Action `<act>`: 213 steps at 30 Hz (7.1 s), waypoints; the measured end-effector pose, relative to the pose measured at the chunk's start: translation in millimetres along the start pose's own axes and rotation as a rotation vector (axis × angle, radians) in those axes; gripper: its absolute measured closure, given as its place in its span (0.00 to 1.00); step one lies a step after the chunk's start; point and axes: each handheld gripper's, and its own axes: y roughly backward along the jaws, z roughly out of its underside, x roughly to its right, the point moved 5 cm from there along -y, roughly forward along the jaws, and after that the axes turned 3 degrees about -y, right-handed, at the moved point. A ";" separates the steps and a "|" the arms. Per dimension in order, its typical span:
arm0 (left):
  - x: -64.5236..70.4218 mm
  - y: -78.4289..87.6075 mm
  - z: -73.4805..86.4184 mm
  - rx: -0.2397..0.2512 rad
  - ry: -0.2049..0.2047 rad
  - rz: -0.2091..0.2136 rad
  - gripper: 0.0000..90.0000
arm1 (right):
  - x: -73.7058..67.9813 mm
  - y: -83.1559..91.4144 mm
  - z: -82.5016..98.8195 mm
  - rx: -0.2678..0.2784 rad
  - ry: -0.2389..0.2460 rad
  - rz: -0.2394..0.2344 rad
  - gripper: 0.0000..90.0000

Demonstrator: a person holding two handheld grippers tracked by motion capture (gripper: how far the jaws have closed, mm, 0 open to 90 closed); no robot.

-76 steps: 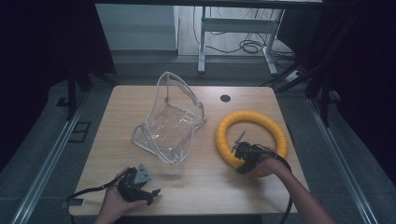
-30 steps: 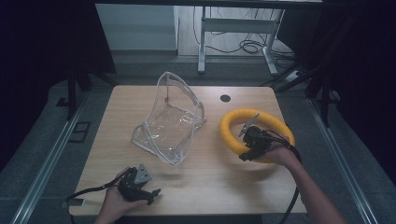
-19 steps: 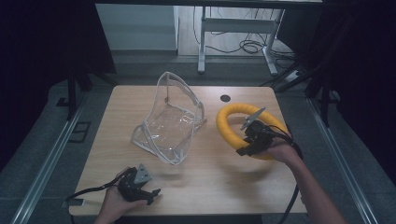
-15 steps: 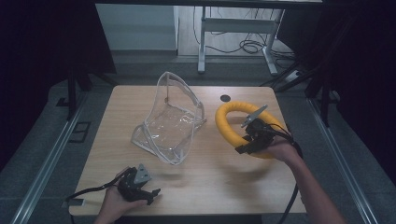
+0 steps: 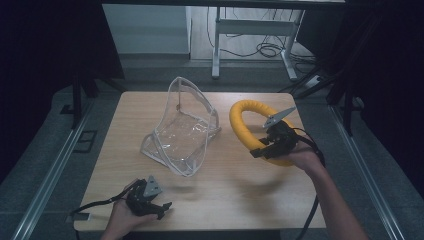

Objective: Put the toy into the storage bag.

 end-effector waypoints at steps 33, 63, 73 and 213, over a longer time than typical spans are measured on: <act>0.7 -1.2 -0.3 0.002 0.002 0.005 0.18 | -4.7 26.1 -24.1 0.282 -0.048 -0.069 0.57; 1.4 -2.7 0.1 -0.003 -0.003 0.006 0.18 | -28.6 31.2 -50.5 0.494 -0.051 -0.144 0.57; 1.9 -3.3 0.4 -0.008 -0.003 0.008 0.18 | -37.8 36.0 -63.0 0.566 -0.037 -0.174 0.57; -0.1 1.5 0.5 -0.001 -0.007 0.006 0.18 | -145.3 -20.0 -178.2 0.770 0.087 -0.411 0.56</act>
